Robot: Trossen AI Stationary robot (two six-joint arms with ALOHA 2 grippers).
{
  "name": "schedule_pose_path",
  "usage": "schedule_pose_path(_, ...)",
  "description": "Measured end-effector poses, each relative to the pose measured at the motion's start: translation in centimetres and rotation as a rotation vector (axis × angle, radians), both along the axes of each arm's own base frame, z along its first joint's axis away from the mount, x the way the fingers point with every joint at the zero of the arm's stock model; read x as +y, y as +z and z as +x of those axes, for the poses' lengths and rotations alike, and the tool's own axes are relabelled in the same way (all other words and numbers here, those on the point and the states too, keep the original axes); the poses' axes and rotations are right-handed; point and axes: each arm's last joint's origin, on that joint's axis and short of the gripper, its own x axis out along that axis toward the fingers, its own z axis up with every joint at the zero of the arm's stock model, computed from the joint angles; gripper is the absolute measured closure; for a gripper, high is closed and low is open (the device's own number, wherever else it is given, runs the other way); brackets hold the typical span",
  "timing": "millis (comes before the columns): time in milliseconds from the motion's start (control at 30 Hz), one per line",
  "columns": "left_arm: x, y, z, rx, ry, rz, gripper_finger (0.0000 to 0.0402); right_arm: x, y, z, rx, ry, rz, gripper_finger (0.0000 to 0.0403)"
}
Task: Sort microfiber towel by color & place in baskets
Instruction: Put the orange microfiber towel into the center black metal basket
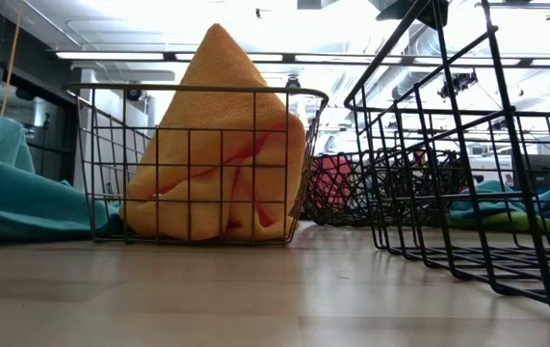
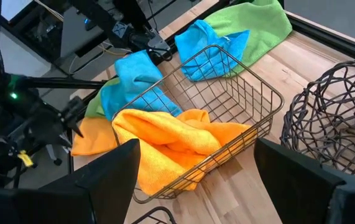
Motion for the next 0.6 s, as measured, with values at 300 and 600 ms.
schedule_pose_path(300, 0.03, -1.39, 0.13, 0.013, -0.233, 0.107, 0.0213, -0.01, -0.28, -0.17, 0.034, 0.0, -0.002, 0.0094)
schedule_pose_path(600, -0.04, -1.19, -0.13, 0.073, -0.312, 0.057, 0.0178, -0.01, -0.67, -0.11, 0.071, -0.002, -0.002, 0.0094)
